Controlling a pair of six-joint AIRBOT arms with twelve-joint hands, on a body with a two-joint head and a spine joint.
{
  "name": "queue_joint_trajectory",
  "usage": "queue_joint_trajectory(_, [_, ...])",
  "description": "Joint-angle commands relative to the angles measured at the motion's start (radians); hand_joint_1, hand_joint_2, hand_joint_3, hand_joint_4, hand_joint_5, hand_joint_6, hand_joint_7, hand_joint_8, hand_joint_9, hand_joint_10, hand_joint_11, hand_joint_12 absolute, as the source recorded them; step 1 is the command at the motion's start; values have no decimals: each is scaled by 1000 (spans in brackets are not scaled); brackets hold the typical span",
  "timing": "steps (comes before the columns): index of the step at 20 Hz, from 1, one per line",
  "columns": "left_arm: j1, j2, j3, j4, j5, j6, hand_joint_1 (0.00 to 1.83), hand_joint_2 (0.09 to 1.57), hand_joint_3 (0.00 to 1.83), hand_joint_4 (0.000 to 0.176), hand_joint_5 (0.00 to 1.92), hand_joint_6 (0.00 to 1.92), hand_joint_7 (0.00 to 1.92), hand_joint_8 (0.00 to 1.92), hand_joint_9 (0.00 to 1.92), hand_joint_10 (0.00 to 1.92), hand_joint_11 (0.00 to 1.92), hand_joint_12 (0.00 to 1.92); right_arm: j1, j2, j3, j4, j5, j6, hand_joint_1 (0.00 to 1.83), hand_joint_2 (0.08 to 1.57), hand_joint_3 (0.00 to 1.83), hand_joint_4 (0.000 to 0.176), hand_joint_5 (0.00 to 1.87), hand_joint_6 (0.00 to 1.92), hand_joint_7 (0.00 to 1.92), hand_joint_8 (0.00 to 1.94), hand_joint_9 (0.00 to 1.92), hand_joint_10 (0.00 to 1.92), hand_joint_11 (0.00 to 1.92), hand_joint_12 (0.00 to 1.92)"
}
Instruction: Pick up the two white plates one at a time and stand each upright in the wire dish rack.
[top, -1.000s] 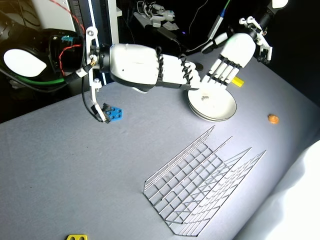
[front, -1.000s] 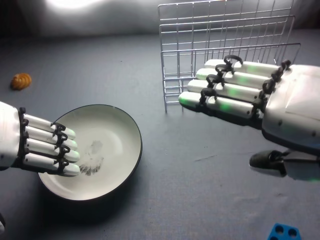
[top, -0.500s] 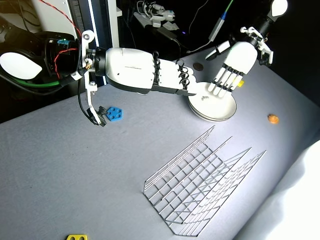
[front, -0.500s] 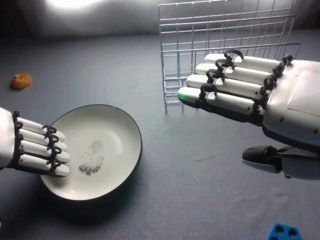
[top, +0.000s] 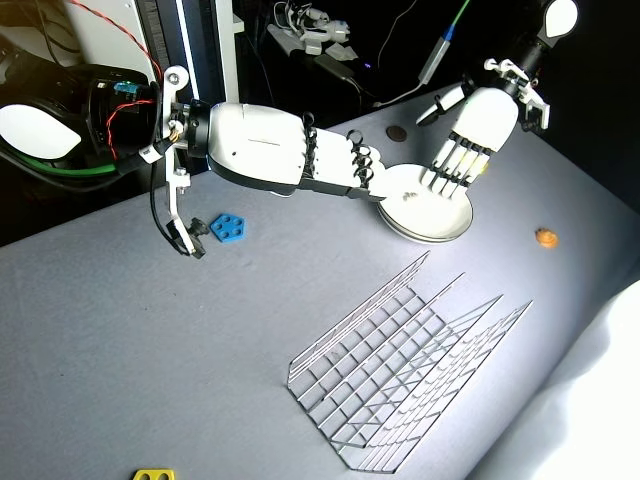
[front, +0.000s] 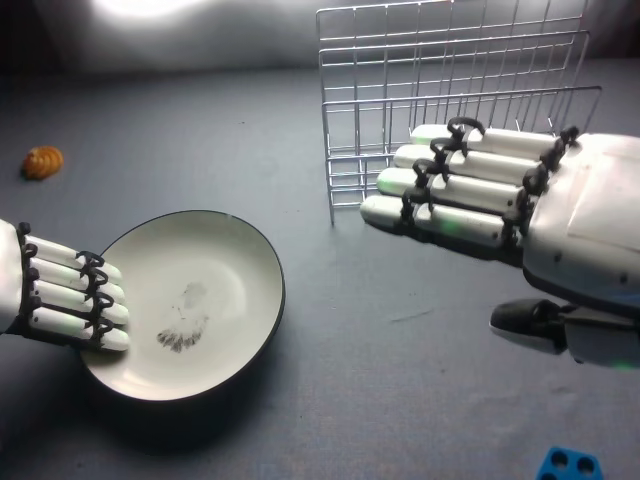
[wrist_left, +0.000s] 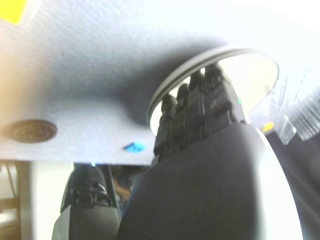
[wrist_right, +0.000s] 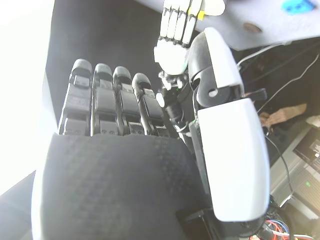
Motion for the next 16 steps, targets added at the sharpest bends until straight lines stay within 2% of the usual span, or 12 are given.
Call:
queue_joint_trajectory(1, [4,-1,5,-37,-16,0,0,1083,0,0,105,2,78,3,62,4,0,216,-1,-1,-1,5,116,-8,956,1235,19,0,22,3,0,0,0,0,0,0])
queue_joint_trajectory(2, [5,-1,5,-37,-16,0,0,1073,0,0,78,1,46,3,34,1,0,153,-3,-3,-1,5,116,-13,925,1247,22,0,11,2,0,0,0,0,0,0])
queue_joint_trajectory(6, [14,-2,-10,-37,-11,0,0,1070,0,0,86,4,51,4,37,3,0,154,-7,-25,2,5,107,-53,941,1251,19,0,22,7,0,0,0,0,0,0])
queue_joint_trajectory(10, [12,-5,-51,-37,2,0,0,1078,0,0,73,0,55,0,50,2,0,180,3,-65,25,5,104,-78,1008,1235,5,0,27,8,0,0,0,0,0,0])
queue_joint_trajectory(12, [9,-10,-83,-41,15,1,0,1090,3,0,51,0,31,0,23,1,0,105,4,-93,46,16,102,-110,996,1222,0,0,0,0,0,0,0,0,0,0])
queue_joint_trajectory(13, [6,-13,-92,-48,19,1,0,1103,0,0,93,4,71,2,59,1,0,205,6,-99,49,29,100,-129,992,1222,0,0,0,0,0,0,0,0,0,0])
queue_joint_trajectory(16, [-8,-23,-125,-73,37,1,0,1097,0,0,41,0,32,2,37,3,0,187,15,-119,62,40,85,-134,972,1223,0,0,0,0,0,0,0,0,0,0])
